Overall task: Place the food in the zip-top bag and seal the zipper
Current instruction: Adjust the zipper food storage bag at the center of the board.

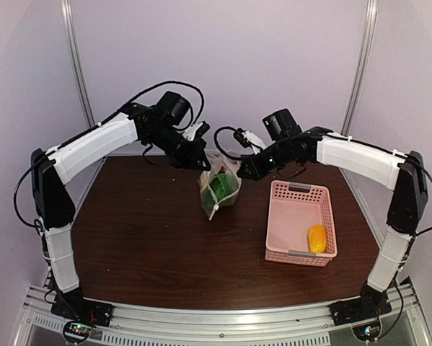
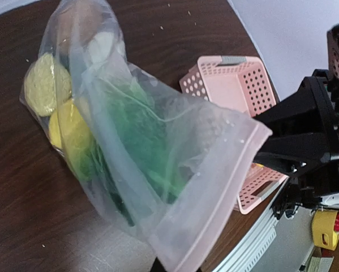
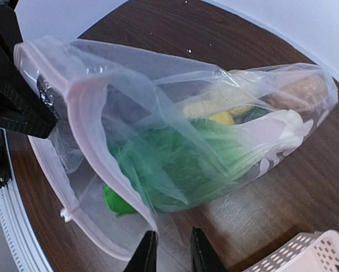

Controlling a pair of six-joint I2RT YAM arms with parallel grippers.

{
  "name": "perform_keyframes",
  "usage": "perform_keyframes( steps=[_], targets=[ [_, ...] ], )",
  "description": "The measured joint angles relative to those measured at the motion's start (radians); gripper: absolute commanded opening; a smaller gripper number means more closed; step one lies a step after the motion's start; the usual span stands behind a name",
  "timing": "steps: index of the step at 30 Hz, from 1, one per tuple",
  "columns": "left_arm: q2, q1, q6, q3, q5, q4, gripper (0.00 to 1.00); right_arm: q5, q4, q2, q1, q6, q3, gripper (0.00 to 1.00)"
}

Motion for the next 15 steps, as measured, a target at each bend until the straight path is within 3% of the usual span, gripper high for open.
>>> perform_keyframes(
  steps=[3,5,10,15],
  targets=[
    [0.016,-0.019,0.012,0.002,0.038,-0.020,0.00,-0.012,-0.041,-0.065,-0.009,-0.023,-0.068,0.54],
    [0.016,-0.029,0.013,0.013,0.062,-0.017,0.00,-0.008,-0.065,-0.153,-0.026,-0.056,-0.098,0.60],
    [0.016,-0.045,0.012,0.058,0.131,0.016,0.00,0.027,-0.107,-0.462,-0.112,-0.211,-0.181,0.60],
    [0.016,-0.051,0.008,0.073,0.183,0.045,0.00,0.085,-0.225,-0.577,-0.171,-0.391,-0.392,0.62]
  ],
)
